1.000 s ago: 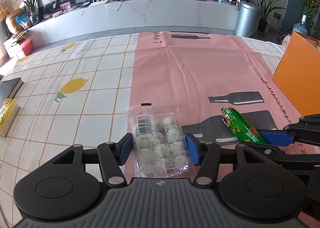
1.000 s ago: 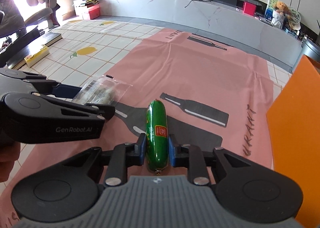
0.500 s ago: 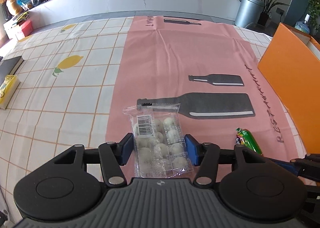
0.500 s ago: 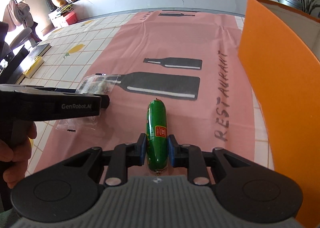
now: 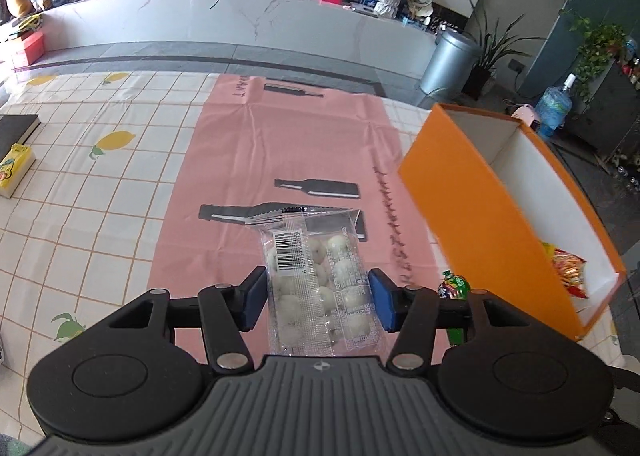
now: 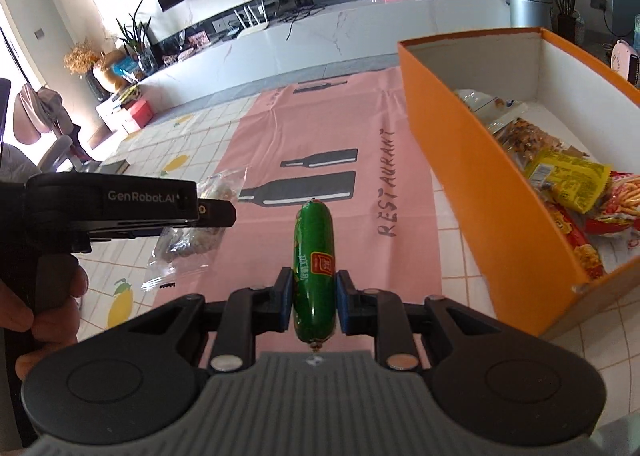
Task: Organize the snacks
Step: 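Carry the egg tray and green sausage over the orange box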
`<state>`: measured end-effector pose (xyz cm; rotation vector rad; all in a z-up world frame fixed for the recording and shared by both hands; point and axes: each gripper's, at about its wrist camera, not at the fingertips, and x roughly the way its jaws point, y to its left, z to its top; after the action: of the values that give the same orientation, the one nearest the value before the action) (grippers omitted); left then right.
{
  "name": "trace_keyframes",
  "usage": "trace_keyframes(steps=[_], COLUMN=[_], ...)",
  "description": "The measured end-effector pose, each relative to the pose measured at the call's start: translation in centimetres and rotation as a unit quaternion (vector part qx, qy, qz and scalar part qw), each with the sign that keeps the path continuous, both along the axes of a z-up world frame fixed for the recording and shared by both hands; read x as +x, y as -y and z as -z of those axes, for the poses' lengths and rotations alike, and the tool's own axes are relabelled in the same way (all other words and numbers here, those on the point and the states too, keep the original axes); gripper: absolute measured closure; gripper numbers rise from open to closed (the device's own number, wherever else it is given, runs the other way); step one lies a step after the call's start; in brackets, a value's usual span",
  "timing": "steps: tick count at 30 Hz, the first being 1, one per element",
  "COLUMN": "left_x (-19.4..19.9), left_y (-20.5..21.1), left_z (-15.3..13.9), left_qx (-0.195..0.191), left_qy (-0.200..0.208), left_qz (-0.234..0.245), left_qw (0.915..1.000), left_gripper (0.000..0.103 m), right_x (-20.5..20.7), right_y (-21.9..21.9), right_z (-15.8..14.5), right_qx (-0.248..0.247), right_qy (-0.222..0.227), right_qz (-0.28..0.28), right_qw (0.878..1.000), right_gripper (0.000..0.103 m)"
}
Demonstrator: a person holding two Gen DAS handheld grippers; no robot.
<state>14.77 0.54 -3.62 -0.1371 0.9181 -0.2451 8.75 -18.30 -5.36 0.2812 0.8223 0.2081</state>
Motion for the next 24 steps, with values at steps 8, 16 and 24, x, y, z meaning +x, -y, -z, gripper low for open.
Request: trace_keyframes(steps=[8, 16, 24], left_x=[-1.9, -0.4, 3.8], left_y=[6.1, 13.6, 20.0], left_z=[-4.5, -5.7, -4.3], left_qx=[-0.012, -0.003, 0.016], left_qy=[0.041, 0.048, 0.019], left_qz=[0.071, 0.152, 0.203], left_qw=[0.9965, 0.9872, 0.9788], left_gripper=[0.041, 0.041, 0.041], right_x=[-4.0, -4.5, 0.2], right_y=[5.3, 11.8, 17.7], right_z=[-4.1, -5.5, -4.5], right_qx=[-0.001, -0.047, -0.114], right_qy=[0.062, 0.072, 0.032], right_qz=[0.031, 0.042, 0.020], right_qw=[0.998, 0.995, 0.993], right_gripper=[0.084, 0.084, 0.084])
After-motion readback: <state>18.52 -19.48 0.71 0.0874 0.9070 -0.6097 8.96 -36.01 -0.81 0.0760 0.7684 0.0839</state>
